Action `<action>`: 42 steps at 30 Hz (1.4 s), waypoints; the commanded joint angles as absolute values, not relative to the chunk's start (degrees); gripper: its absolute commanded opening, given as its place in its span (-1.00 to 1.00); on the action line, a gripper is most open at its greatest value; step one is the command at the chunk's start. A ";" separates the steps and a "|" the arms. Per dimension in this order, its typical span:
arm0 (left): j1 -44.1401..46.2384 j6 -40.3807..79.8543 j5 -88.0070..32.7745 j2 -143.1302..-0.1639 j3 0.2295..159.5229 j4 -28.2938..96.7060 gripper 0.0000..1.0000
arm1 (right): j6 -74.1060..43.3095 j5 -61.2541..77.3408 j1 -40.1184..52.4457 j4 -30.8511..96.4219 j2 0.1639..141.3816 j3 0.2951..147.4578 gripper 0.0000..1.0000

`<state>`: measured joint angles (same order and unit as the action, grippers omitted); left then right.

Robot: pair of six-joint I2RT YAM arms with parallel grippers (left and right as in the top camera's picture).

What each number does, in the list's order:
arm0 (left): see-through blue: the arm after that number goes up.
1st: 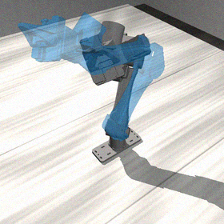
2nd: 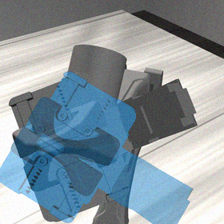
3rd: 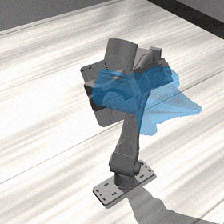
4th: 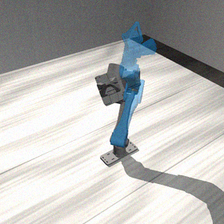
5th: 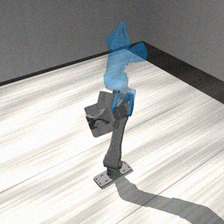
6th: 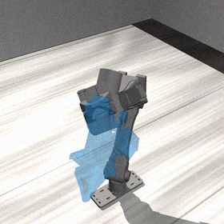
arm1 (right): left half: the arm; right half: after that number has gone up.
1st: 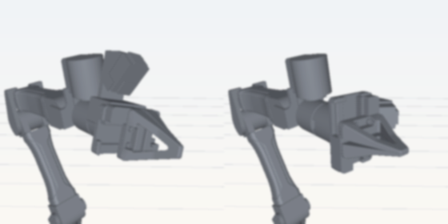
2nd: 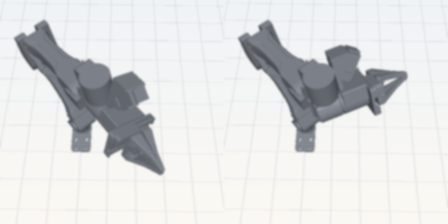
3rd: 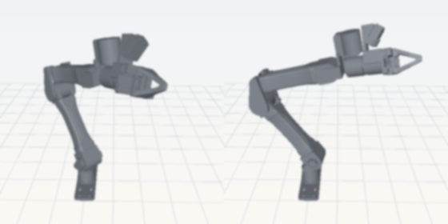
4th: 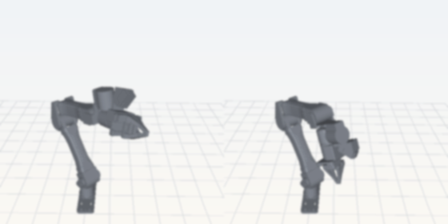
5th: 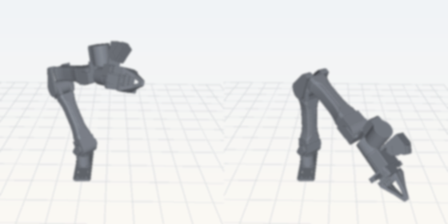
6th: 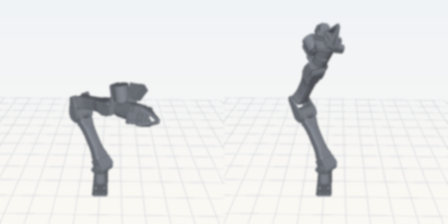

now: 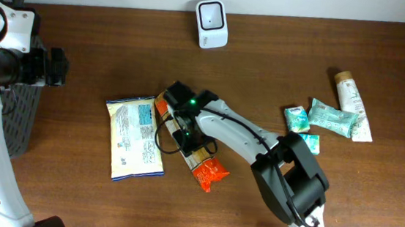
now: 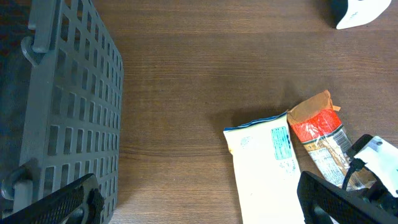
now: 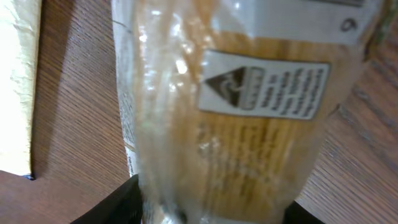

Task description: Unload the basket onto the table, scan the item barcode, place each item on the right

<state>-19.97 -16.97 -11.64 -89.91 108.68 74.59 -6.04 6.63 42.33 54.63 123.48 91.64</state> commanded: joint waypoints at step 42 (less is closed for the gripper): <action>-20.16 -17.67 -12.25 -90.02 108.90 74.70 0.99 | 8.05 42.30 20.99 51.57 124.88 72.12 -0.77</action>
